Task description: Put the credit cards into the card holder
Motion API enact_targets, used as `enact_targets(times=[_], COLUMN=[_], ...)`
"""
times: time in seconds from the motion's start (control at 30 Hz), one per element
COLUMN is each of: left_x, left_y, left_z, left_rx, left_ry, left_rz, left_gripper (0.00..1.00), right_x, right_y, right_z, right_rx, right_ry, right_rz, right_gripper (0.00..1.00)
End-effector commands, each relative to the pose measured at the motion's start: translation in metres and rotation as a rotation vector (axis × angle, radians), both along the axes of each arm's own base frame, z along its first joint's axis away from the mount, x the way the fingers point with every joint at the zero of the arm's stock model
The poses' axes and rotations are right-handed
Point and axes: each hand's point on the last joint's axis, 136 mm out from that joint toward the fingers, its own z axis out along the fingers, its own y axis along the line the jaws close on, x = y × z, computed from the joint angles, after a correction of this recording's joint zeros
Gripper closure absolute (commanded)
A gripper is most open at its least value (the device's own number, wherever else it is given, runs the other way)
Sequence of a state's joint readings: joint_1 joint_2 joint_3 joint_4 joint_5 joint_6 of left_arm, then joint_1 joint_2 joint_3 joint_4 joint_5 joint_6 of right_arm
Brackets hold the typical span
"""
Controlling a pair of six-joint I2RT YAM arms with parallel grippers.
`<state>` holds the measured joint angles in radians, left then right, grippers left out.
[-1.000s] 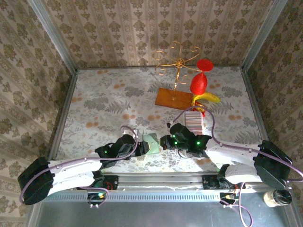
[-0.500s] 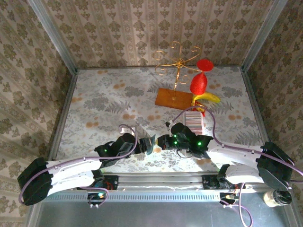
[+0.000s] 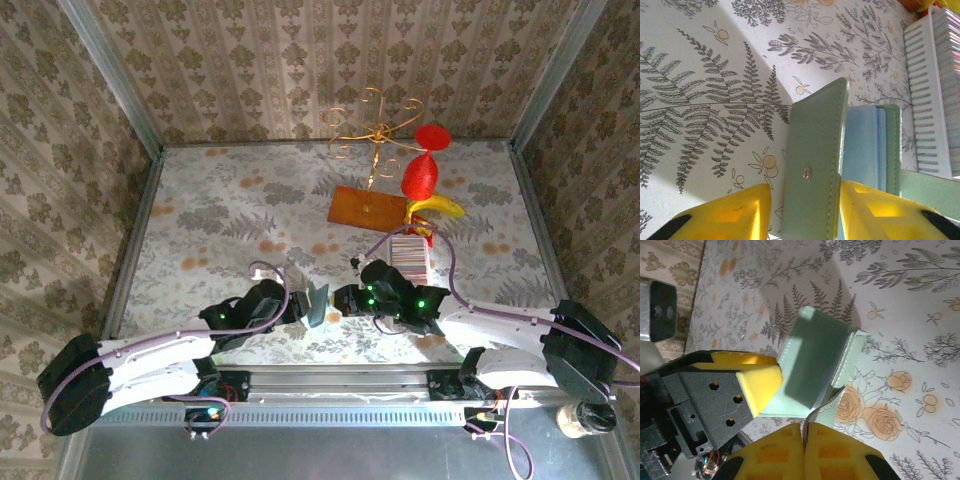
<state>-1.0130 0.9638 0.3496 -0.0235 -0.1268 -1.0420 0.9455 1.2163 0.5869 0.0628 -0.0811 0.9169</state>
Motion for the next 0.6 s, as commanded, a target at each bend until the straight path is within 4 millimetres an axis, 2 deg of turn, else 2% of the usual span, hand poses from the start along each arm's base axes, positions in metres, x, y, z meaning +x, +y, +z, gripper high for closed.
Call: enact_targets(times=[0.0,0.1,0.3,0.43,0.5,0.57], left_x=[0.003,0.003,-0.001,-0.003,-0.004,-0.006], left_y=[0.000,0.003,0.008,0.016,0.017,0.017], left_z=[0.005,0.002,-0.008,-0.017,-0.021,-0.024], left_rx=[0.014,0.019,0.039,0.030,0.020,0.018], left_ry=[-0.003,-0.001,0.025,0.037,0.040,0.045], left_rz=[0.003,0.011,0.019,0.056,0.062,0.063], left_gripper=[0.67,0.77,0.91,0.94,0.96,0.96], right_x=[0.004,0.007,0.015,0.021,0.023,0.023], right_y=[-0.016,-0.030,-0.044,-0.056,-0.060,-0.059], right_z=[-0.012,-0.025,-0.048,-0.065,-0.068,-0.065], right_rx=[-0.098,-0.183,-0.273,-0.346,-0.382,-0.391], right_ry=[-0.003,0.013,0.057,0.085,0.086,0.078], right_rz=[-0.058,-0.098,-0.139,-0.165,-0.168,-0.156], right_gripper=[1.00,1.00,1.00,1.00,1.00,0.91])
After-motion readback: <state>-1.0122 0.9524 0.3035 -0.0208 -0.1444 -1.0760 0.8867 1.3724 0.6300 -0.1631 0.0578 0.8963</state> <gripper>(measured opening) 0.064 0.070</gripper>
